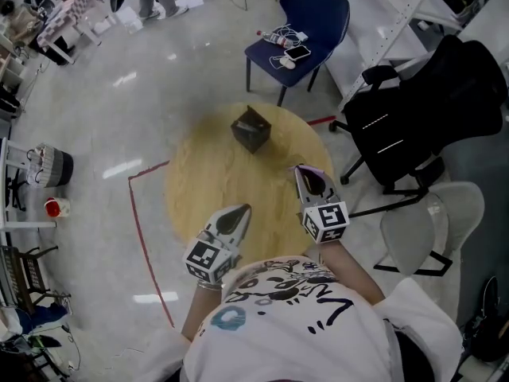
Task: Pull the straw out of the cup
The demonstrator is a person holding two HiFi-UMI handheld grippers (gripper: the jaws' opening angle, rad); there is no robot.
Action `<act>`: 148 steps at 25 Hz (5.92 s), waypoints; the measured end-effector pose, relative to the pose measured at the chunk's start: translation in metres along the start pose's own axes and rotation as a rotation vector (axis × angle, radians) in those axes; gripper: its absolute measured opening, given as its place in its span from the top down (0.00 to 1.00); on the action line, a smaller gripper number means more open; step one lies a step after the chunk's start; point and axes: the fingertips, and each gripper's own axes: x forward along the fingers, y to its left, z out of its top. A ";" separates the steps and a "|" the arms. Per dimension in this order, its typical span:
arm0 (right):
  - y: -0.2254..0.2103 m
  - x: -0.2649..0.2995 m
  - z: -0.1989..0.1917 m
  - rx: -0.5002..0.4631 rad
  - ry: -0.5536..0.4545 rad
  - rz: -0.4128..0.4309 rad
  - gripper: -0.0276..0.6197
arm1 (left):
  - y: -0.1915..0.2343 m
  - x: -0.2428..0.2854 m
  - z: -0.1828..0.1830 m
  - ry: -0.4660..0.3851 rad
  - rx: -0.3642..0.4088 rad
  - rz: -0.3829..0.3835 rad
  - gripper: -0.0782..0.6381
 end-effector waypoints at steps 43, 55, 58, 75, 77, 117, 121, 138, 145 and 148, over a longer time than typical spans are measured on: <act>0.009 -0.117 0.120 -0.146 -0.237 0.022 0.89 | -0.060 -0.003 -0.002 -0.063 0.015 -0.027 0.87; 0.022 -0.139 0.143 -0.155 -0.276 0.103 0.89 | -0.068 -0.003 -0.009 -0.060 0.016 -0.027 0.87; 0.031 -0.136 0.135 -0.168 -0.256 0.138 0.89 | -0.067 -0.004 -0.010 -0.059 0.018 -0.025 0.87; 0.072 -0.111 0.072 -0.159 -0.072 0.336 0.89 | -0.060 -0.014 -0.012 -0.059 0.015 0.007 0.87; 0.076 -0.109 0.065 -0.157 -0.049 0.353 0.89 | -0.059 -0.016 -0.014 -0.054 0.011 0.010 0.87; 0.104 -0.107 0.013 -0.207 0.109 0.435 0.89 | -0.058 -0.026 -0.017 -0.050 0.006 0.003 0.87; 0.103 -0.108 0.013 -0.199 0.104 0.429 0.89 | -0.058 -0.028 -0.018 -0.049 0.005 0.004 0.87; 0.105 -0.103 0.013 -0.194 0.110 0.449 0.89 | -0.059 -0.032 -0.020 -0.047 0.005 0.016 0.87; 0.104 -0.099 0.015 -0.196 0.109 0.456 0.89 | -0.057 -0.030 -0.020 -0.054 -0.013 0.019 0.87; 0.101 -0.098 0.015 -0.196 0.109 0.449 0.89 | -0.057 -0.026 -0.020 -0.046 -0.009 0.013 0.87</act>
